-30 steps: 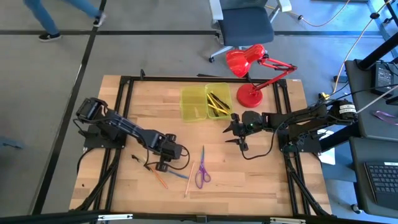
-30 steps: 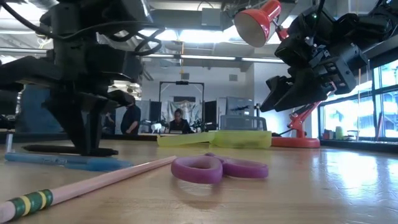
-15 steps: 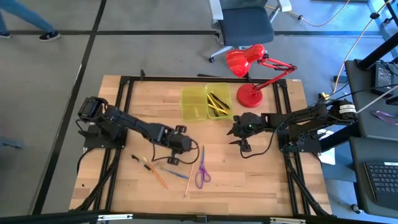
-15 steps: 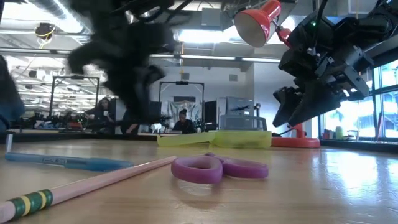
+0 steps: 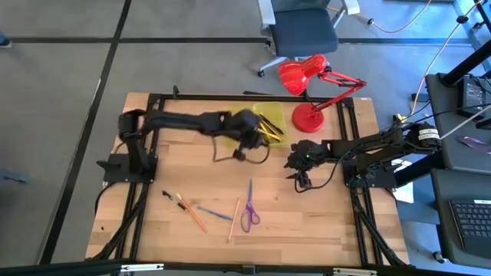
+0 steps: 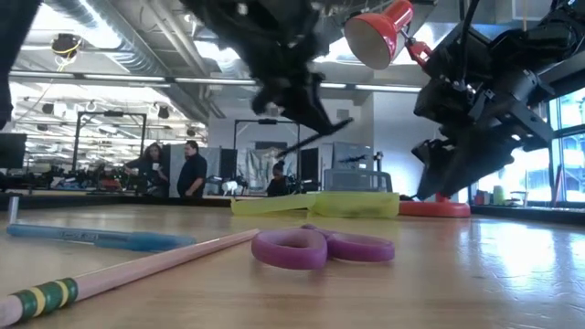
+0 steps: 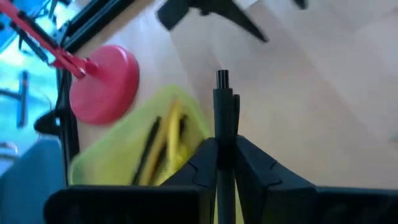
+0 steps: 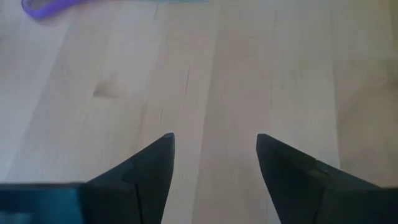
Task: Pick & place school supplies into a supply box
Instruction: Put the top black pen into the yellow supply box
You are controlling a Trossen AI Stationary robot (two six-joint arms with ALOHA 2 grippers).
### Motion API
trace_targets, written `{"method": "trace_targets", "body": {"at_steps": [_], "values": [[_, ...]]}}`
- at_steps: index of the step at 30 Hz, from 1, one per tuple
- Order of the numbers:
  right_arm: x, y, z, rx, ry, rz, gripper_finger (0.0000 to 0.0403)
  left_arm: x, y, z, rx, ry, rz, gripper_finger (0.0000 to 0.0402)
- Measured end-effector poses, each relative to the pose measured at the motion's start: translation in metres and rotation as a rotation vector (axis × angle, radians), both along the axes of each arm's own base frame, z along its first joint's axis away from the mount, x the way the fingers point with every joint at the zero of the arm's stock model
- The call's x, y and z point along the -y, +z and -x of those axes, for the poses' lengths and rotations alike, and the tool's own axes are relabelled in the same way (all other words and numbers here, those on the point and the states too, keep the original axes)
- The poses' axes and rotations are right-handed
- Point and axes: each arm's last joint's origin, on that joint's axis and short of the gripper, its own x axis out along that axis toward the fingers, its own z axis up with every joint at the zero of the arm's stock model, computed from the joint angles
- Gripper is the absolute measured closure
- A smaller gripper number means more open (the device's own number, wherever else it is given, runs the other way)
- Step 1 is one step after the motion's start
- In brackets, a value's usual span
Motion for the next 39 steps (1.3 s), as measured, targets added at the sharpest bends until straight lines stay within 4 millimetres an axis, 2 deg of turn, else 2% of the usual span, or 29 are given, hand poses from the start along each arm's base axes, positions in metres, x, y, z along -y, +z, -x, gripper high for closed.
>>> {"method": "trace_targets", "body": {"at_steps": [7, 12, 18, 23, 39], "values": [[0.0, -0.001, 0.002, -0.026, -0.016, -0.015, 0.0173, -0.053, -0.005, -0.037, -0.008, -0.107, -0.021, 0.0375], [0.0, -0.001, 0.002, -0.025, -0.014, -0.013, 0.0173, -0.07, -0.021, -0.057, 0.001, -0.157, -0.006, 0.0375], [0.0, -0.002, 0.002, -0.029, -0.013, -0.012, 0.0173, -0.076, -0.046, -0.065, -0.067, -0.252, -0.164, 0.0375], [0.0, -0.002, 0.002, -0.032, -0.014, -0.013, 0.0173, -0.081, -0.056, -0.067, -0.112, -0.258, -0.27, 0.0373], [0.0, -0.002, 0.003, -0.043, -0.02, -0.019, 0.0173, -0.078, -0.071, -0.074, -0.098, -0.268, -0.259, 0.0366]]}}
